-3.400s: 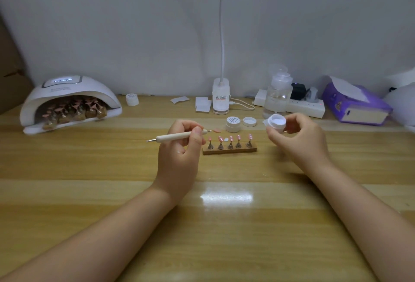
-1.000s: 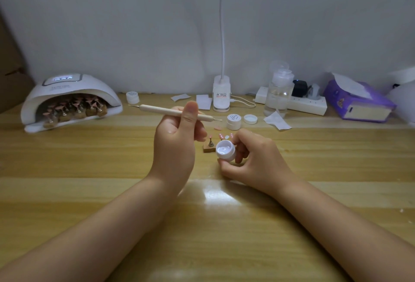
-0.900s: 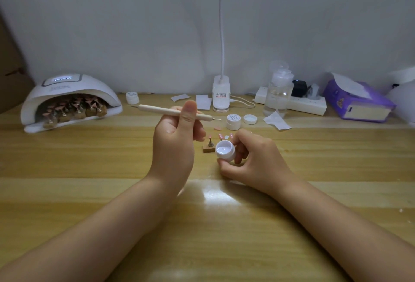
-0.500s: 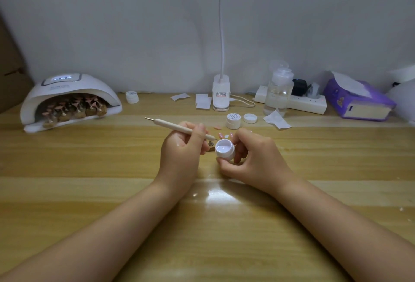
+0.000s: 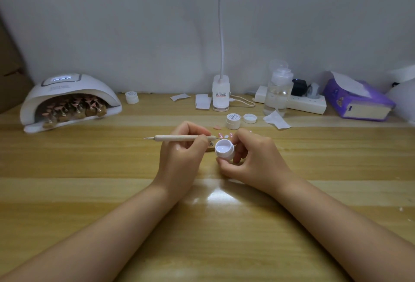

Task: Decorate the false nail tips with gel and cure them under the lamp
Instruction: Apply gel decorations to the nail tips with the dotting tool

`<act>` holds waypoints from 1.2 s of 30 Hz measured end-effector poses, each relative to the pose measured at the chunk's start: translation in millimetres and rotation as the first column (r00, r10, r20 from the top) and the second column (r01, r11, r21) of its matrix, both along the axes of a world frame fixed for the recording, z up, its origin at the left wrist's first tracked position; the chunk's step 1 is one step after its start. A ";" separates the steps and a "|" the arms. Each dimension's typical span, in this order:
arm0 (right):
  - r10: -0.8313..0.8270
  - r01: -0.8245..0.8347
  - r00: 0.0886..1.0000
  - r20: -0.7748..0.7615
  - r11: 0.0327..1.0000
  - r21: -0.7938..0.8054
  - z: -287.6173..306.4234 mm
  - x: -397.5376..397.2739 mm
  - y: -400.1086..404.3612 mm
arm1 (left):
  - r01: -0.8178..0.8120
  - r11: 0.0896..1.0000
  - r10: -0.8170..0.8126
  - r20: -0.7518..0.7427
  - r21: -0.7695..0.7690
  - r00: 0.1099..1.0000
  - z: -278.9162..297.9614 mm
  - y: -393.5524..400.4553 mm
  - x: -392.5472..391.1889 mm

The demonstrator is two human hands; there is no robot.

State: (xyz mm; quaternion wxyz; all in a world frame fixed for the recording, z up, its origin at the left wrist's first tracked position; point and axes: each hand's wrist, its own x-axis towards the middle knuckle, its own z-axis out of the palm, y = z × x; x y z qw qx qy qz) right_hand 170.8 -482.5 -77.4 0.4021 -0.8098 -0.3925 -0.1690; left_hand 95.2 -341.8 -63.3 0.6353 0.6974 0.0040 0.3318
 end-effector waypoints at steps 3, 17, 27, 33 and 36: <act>-0.003 0.003 1.000 -0.001 1.000 -0.007 0.1 -0.1 -0.3 | -0.033 0.999 0.034 0.007 -0.012 0.999 -0.3 1.0 2.5; -0.050 0.053 0.998 -0.039 0.995 0.085 9.5 -4.8 -1.4 | -0.214 0.973 0.210 -0.053 -0.082 0.976 -7.7 11.4 16.7; -0.409 0.457 0.878 -0.250 0.872 0.177 28.0 43.1 -41.2 | -0.198 0.975 0.192 -0.066 -0.104 0.979 -9.3 13.0 16.4; -0.531 0.523 0.796 -0.290 0.845 -0.112 8.3 59.6 -56.2 | -0.192 0.975 0.185 -0.066 -0.109 0.980 -9.1 12.0 14.9; -0.561 0.534 0.787 -0.257 0.828 -0.173 5.4 61.5 -57.4 | -0.190 0.976 0.183 -0.072 -0.104 0.980 -9.2 11.8 14.7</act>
